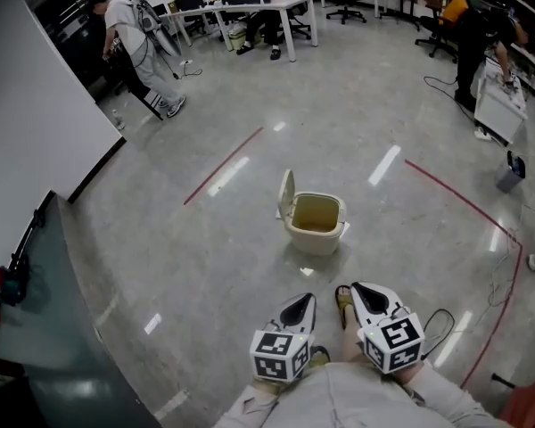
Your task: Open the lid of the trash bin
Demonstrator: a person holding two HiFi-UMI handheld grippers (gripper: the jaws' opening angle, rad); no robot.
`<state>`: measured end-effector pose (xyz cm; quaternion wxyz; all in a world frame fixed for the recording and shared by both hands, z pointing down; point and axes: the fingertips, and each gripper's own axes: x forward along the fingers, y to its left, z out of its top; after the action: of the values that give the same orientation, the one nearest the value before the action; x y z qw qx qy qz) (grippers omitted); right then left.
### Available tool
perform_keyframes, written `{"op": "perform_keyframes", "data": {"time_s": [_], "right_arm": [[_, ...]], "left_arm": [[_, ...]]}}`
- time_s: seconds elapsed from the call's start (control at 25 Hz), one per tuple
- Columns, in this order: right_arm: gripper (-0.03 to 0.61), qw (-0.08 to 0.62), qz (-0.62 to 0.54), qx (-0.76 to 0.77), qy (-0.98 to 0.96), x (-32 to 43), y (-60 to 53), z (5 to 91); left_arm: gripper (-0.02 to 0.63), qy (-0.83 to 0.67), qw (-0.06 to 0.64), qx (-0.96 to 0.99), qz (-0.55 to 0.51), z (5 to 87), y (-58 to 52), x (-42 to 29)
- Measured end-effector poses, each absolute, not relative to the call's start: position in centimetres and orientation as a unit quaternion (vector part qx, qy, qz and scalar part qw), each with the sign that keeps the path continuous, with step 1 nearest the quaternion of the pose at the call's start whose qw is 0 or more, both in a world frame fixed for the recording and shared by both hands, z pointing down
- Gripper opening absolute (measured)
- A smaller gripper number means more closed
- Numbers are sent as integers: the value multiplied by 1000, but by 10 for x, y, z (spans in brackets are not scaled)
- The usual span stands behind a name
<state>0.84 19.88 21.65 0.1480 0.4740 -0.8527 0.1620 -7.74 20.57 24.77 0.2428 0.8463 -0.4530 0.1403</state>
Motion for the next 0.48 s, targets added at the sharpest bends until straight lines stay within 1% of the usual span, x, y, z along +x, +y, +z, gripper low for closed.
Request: {"op": "perform_keyframes", "data": {"time_s": [0.2,0.48], "right_arm": [[5,126,144,462,-866,4,223,199],[5,125,133,447,-876,-1,231,194]], "left_arm": [[5,-454,215,855,133,230,223,-76],[5,-459,196,857,132,222,231,-73]]}}
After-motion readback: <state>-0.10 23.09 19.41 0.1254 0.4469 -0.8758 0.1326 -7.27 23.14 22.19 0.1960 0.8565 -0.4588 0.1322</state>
